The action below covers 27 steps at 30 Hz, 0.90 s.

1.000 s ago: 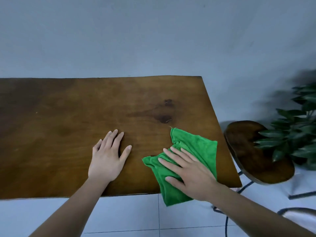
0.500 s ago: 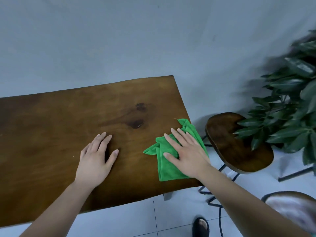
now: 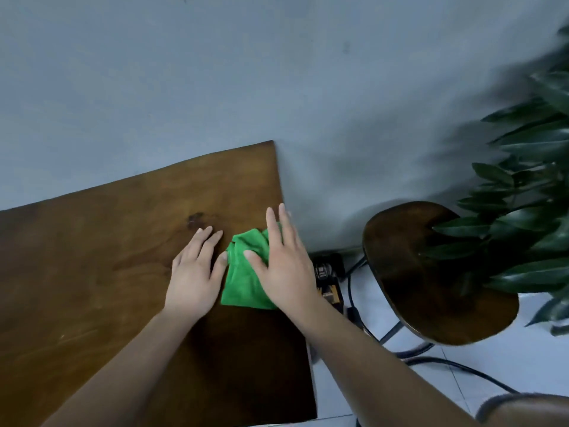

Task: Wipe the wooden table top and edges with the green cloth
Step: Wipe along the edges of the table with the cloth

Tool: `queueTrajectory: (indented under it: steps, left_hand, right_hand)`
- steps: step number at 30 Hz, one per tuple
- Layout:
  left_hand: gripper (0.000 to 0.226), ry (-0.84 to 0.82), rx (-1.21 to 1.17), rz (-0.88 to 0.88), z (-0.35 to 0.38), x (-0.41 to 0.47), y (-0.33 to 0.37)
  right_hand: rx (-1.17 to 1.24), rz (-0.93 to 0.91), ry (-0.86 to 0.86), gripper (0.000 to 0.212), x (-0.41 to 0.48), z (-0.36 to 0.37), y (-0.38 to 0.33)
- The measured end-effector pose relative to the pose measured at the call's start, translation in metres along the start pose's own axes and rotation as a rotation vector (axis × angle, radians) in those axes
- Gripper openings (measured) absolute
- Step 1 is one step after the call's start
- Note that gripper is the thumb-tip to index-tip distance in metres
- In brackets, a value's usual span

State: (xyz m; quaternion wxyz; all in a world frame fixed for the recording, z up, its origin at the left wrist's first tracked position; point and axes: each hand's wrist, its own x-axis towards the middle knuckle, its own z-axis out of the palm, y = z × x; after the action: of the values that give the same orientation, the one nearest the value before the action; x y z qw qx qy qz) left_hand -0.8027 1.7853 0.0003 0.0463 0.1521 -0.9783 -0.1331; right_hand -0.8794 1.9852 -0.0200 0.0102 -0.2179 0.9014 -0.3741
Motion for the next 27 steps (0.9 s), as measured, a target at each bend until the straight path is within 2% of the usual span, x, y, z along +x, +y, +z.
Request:
queueTrajectory:
  steps: [3,6,9,12,27]
  left_hand:
    - [0.057,-0.012,0.015,-0.005,0.003,0.018,0.011]
    - [0.056,-0.016,0.041,-0.012,0.004,0.026,0.017]
    - [0.061,-0.019,0.061,-0.018,0.005,0.027,0.017]
    - [0.061,-0.017,0.086,-0.014,0.006,0.028,0.017]
    - [0.069,-0.062,0.103,-0.045,0.006,0.030,0.018]
  right_hand:
    - [0.281,0.246,0.048,0.072,-0.017,-0.002,0.014]
    - [0.446,0.373,-0.099,0.072,-0.028,0.002,0.021]
    - [0.433,0.375,-0.180,0.081,-0.020,0.006,0.018]
    - [0.488,0.371,-0.175,0.081,0.005,0.007,0.018]
    - [0.405,0.412,-0.146,0.052,0.252,0.029,0.027]
